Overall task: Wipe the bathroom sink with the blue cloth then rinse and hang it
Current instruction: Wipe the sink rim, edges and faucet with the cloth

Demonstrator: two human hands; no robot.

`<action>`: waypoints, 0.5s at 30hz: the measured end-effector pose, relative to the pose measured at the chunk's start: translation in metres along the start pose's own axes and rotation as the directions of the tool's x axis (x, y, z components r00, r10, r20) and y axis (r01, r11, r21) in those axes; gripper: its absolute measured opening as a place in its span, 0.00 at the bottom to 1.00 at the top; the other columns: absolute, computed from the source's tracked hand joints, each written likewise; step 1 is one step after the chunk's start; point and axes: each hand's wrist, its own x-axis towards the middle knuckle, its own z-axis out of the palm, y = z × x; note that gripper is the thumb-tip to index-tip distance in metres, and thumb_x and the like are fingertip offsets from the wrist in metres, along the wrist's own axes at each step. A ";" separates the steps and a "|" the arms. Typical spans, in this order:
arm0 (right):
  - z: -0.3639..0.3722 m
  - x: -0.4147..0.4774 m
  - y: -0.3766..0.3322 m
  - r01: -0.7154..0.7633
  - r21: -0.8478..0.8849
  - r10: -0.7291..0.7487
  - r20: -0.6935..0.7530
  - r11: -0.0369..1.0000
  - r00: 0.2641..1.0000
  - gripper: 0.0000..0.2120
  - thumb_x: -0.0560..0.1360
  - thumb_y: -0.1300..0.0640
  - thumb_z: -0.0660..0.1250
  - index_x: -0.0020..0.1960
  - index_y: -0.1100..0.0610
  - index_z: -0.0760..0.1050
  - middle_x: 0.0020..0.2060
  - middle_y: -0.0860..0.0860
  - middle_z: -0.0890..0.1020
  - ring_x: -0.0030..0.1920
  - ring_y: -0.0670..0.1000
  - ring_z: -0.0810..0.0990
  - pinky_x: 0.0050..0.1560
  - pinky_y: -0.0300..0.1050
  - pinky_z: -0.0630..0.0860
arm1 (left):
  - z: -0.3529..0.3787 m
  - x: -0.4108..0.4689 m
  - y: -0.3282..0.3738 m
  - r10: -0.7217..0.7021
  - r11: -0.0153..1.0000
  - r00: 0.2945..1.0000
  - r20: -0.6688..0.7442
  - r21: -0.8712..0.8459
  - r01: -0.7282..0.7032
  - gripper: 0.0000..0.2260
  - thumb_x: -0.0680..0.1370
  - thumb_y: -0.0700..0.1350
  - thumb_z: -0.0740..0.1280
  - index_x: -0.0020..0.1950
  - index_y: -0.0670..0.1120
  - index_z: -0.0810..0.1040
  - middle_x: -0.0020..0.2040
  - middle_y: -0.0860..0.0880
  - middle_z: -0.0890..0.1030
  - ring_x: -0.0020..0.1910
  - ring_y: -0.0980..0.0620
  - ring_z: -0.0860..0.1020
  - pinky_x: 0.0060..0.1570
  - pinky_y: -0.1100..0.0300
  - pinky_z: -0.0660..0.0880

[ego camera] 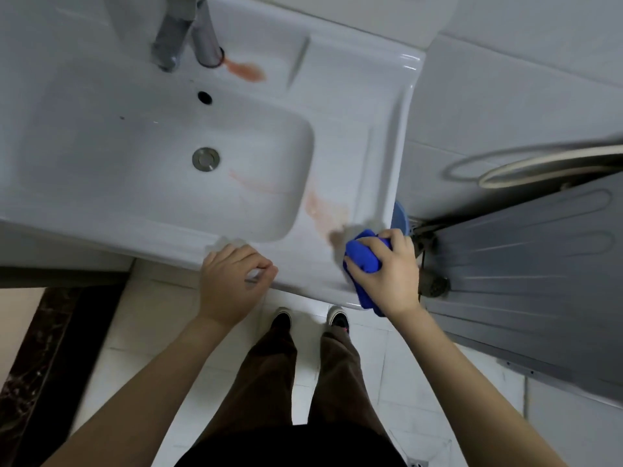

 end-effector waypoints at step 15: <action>-0.005 0.049 0.018 0.023 0.121 -0.023 -0.002 0.992 1.000 0.16 0.66 0.52 0.78 0.51 0.56 0.83 0.48 0.56 0.76 0.49 0.59 0.73 0.43 0.48 0.72 | 0.003 -0.001 0.005 -0.096 0.995 0.995 0.001 -0.007 0.096 0.08 0.76 0.51 0.68 0.39 0.50 0.81 0.41 0.56 0.82 0.40 0.50 0.77 0.42 0.49 0.71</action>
